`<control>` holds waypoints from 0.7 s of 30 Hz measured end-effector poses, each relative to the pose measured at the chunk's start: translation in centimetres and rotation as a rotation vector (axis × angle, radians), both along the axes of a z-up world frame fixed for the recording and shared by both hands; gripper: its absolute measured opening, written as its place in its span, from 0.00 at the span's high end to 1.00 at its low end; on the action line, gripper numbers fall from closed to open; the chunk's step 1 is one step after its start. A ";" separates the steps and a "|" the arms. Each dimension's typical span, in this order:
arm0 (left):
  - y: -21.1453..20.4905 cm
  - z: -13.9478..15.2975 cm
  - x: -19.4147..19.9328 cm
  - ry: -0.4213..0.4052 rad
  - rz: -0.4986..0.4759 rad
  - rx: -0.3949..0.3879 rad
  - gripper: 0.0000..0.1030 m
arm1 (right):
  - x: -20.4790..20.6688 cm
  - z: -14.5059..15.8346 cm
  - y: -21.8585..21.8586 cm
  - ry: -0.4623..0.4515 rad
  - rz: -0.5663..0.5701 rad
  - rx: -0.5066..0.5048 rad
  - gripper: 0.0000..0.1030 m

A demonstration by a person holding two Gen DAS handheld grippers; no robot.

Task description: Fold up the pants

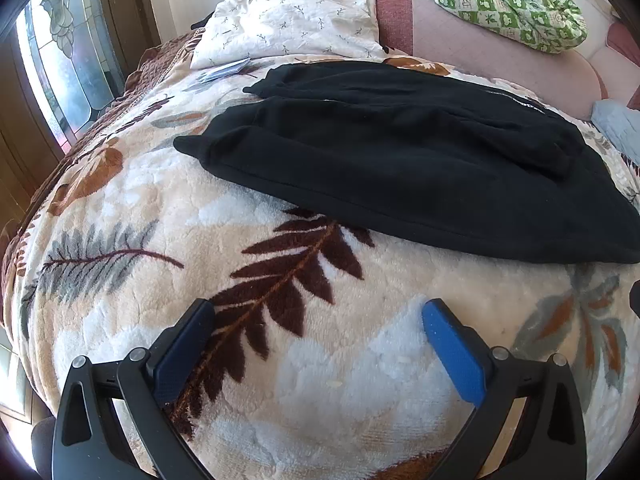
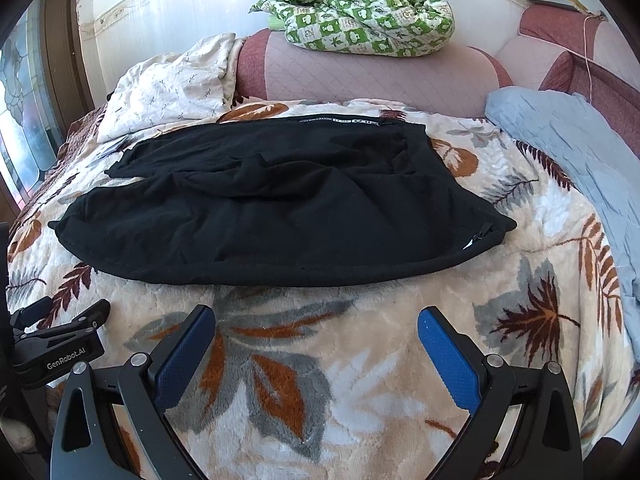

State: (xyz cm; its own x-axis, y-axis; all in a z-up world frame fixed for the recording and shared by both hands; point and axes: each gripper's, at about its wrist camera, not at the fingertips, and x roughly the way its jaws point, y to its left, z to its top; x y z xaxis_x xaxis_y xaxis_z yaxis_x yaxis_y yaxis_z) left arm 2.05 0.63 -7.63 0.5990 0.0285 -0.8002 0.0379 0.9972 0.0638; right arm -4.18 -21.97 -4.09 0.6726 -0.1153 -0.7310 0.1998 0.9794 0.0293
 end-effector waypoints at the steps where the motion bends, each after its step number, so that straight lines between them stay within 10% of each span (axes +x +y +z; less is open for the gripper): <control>1: 0.0 0.0 0.0 0.000 0.001 0.001 0.00 | 0.0 0.0 0.0 0.001 0.000 0.001 0.00; 21: 0.2 0.4 0.5 0.048 -0.030 -0.001 0.00 | -0.2 -0.1 0.1 0.006 -0.005 0.008 0.00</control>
State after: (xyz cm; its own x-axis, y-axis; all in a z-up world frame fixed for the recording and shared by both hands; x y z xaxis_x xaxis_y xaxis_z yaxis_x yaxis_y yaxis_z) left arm 2.53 0.83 -7.25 0.5607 0.0099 -0.8280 0.0709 0.9957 0.0600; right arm -4.40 -21.90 -4.14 0.6675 -0.1127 -0.7361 0.2048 0.9781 0.0359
